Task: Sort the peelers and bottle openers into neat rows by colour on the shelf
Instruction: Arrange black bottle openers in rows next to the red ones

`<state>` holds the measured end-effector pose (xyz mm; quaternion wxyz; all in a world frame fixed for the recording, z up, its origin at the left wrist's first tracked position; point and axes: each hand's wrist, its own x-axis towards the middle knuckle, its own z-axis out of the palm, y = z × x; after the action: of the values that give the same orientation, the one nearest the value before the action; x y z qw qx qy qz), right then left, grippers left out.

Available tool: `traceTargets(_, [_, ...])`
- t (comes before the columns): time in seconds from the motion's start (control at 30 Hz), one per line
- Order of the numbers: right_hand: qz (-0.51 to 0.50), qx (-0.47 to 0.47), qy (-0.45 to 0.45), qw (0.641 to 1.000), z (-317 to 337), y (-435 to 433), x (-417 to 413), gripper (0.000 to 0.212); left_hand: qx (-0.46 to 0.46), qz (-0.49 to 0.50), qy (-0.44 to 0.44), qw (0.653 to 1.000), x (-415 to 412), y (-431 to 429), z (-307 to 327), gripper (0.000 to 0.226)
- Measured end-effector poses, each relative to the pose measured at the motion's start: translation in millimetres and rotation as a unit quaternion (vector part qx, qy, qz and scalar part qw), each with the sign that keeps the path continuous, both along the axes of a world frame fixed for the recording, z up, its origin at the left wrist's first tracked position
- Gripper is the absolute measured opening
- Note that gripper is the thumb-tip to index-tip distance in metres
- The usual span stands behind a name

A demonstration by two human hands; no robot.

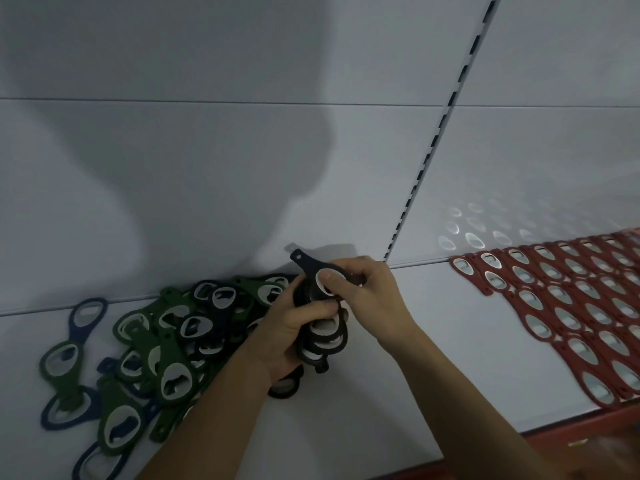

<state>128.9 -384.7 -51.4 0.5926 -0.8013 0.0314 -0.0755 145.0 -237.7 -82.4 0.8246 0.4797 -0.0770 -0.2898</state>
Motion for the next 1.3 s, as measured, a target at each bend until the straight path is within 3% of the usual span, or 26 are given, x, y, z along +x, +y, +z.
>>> traceTargets(0.17, [-0.105,0.163,0.019,0.981,1.3,-22.8,-11.7,0.013,-0.04,0.029,0.102,0.993,1.0,-2.9,-3.9,0.057])
traceTargets(0.27, [-0.051,0.203,0.057,0.976,0.2,-33.2,-23.0,0.009,-0.057,0.097,0.097,0.989,2.2,-9.8,-4.6,0.05])
traceTargets(0.37, [0.002,0.164,0.083,0.983,-2.8,-35.2,-31.9,0.008,-0.024,0.124,0.047,0.991,0.5,-25.9,5.1,0.047])
traceTargets(0.43, [-0.007,0.084,0.071,0.994,-2.0,-42.5,-33.7,0.007,0.001,0.122,0.056,0.991,2.4,-39.6,9.7,0.038])
traceTargets(0.53, [-0.025,-0.003,0.102,0.994,-4.7,-63.6,-39.5,0.032,0.037,0.095,0.085,0.991,10.2,-62.6,11.1,0.033])
traceTargets(0.63, [-0.135,0.125,0.07,0.98,-9.7,-96.8,-52.2,0.014,-0.001,0.056,0.126,0.99,16.8,-91.3,17.3,0.028])
traceTargets(0.7, [-0.188,0.234,0.039,0.953,-12.7,-122.8,-63.5,0.019,-0.013,0.014,0.136,0.99,19.7,-111.4,17.7,0.028])
traceTargets(0.77, [-0.216,0.261,0.02,0.941,-15.7,-143.4,-74.7,0.023,-0.004,-0.044,0.128,0.991,21.0,-132.1,16.3,0.031])
traceTargets(0.97, [-0.317,0.163,-0.028,0.934,-16.6,-178.3,-89.0,0.023,-0.044,-0.139,0.183,0.972,28.0,-200.8,7.1,0.046])
traceTargets(1.07, [-0.285,-0.046,0.014,0.957,-30.4,-187.8,-100.3,0.033,-0.068,-0.142,0.164,0.974,28.6,-216.8,-8.7,0.043])
traceTargets(1.13, [-0.235,-0.22,0.065,0.945,-41.0,-190.1,-116.0,0.031,-0.097,-0.144,0.156,0.972,30.8,-219.3,-16.2,0.042])
traceTargets(1.3, [-0.133,-0.369,0.063,0.918,-48.7,-202.0,-142.1,0.023,-0.08,-0.143,0.142,0.976,33.8,-229.3,-20.6,0.036])
